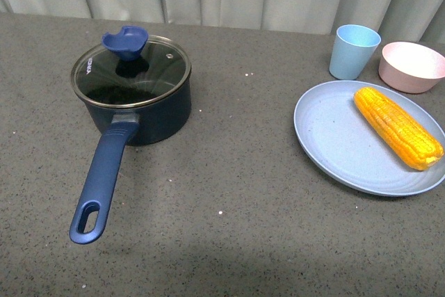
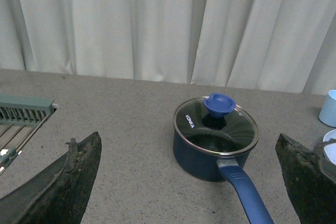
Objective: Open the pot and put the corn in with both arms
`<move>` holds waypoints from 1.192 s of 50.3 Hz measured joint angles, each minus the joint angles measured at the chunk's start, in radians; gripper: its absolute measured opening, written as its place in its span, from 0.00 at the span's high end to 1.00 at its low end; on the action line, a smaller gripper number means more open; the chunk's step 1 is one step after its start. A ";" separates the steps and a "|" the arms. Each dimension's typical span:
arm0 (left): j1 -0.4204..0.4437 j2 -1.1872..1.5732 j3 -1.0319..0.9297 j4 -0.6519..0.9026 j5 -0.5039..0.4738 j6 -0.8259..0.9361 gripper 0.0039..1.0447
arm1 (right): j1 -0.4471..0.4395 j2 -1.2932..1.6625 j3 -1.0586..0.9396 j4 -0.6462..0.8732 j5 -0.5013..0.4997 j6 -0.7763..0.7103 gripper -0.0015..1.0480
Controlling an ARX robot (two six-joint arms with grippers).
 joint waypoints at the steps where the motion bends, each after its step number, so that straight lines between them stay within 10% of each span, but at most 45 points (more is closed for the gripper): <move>1: 0.000 0.000 0.000 0.000 0.000 0.000 0.06 | 0.000 0.000 0.000 0.000 0.000 0.000 0.09; 52: 0.000 0.000 0.000 0.000 0.000 0.000 0.06 | 0.000 0.000 0.000 0.000 0.000 0.000 0.09; 60: 0.031 0.285 0.017 0.096 0.116 -0.027 0.06 | 0.000 0.000 0.000 0.000 0.001 0.000 0.09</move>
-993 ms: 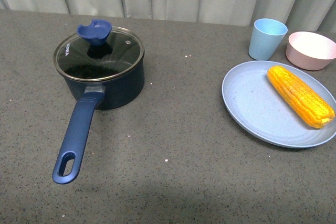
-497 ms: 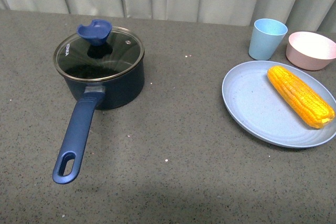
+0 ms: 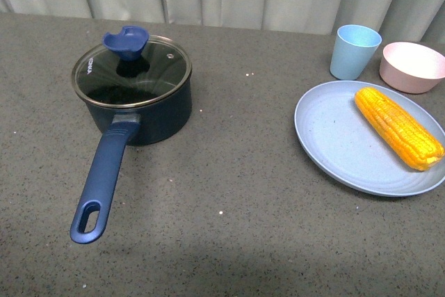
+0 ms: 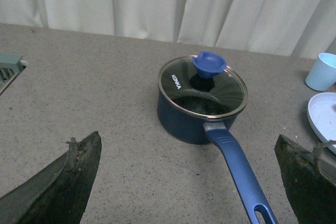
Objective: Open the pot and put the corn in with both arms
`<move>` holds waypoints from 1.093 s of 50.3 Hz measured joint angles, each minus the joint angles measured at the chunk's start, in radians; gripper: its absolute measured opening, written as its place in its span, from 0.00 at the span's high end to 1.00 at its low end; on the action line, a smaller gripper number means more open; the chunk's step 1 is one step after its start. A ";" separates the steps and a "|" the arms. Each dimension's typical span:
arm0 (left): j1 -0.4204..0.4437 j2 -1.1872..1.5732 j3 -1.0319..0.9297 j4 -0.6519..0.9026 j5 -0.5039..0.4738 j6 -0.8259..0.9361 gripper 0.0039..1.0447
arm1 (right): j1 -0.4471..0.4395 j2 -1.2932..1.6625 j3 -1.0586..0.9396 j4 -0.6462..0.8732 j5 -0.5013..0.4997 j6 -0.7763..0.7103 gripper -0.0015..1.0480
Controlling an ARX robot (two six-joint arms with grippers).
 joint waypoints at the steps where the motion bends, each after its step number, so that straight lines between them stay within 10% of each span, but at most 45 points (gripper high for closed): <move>1: -0.010 0.043 0.000 0.043 -0.006 -0.003 0.06 | 0.000 0.000 0.000 0.000 0.000 0.000 0.09; 26: -0.211 1.059 0.157 0.912 -0.169 -0.041 0.06 | 0.000 0.000 0.000 0.000 -0.001 0.000 0.09; 55: -0.334 1.509 0.491 1.005 -0.263 -0.031 0.06 | 0.000 0.000 0.000 0.000 -0.001 0.000 0.09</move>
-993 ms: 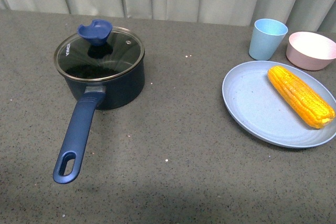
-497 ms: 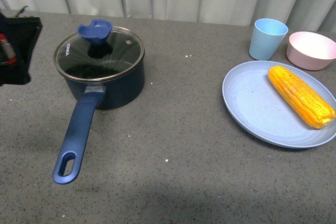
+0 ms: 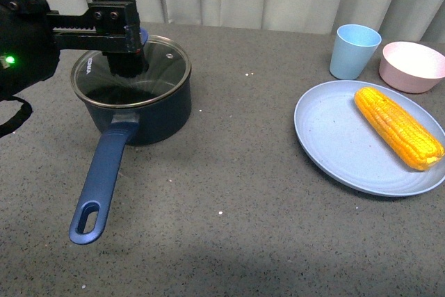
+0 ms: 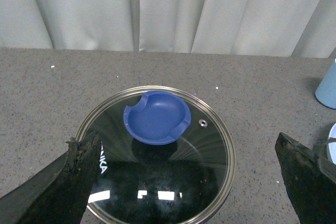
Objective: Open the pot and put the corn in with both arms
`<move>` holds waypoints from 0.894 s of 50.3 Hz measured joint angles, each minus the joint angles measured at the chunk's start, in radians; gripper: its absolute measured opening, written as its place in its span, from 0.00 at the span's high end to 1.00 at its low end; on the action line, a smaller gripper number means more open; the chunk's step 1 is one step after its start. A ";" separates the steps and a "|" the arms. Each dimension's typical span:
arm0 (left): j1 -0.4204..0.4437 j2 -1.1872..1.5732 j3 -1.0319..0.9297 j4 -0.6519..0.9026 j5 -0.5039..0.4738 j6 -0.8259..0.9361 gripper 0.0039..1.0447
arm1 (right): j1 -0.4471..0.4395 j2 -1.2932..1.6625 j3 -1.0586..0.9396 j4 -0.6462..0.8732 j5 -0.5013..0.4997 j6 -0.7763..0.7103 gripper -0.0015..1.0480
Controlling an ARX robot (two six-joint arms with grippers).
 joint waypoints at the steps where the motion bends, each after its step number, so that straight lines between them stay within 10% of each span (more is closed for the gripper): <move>1: -0.002 0.005 0.003 0.002 -0.002 0.002 0.06 | 0.000 0.000 0.000 0.000 0.000 0.000 0.09; 45: 0.028 0.356 0.381 -0.078 -0.087 -0.010 0.06 | 0.000 0.000 0.000 0.000 0.000 0.000 0.09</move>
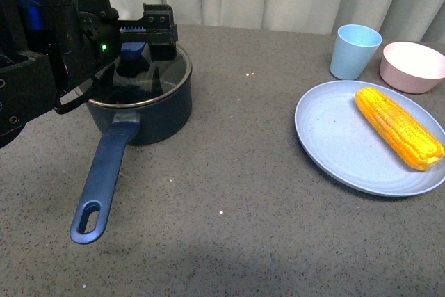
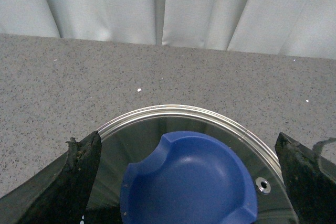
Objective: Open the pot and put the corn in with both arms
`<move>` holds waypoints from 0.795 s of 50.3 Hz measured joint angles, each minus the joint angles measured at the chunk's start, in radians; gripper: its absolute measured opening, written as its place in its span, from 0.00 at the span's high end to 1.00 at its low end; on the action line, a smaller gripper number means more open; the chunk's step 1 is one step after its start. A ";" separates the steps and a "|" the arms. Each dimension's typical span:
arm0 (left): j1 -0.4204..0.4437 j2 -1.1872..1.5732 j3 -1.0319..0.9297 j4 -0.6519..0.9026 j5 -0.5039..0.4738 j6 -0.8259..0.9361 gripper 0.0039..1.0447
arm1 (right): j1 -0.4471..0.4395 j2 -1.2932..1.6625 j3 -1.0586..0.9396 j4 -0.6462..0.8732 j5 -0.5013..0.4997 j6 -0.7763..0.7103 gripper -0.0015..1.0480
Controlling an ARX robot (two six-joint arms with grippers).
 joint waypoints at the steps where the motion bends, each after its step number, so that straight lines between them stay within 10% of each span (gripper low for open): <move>1: 0.002 0.006 0.002 0.000 0.000 0.000 0.06 | 0.000 0.000 0.000 0.000 0.000 0.000 0.09; 32: 0.030 0.051 0.051 -0.019 0.002 0.016 0.06 | 0.000 0.000 0.000 0.000 0.000 0.000 0.09; 40: 0.029 0.051 0.052 -0.017 0.008 0.019 0.30 | 0.000 0.000 0.000 0.000 0.000 0.000 0.09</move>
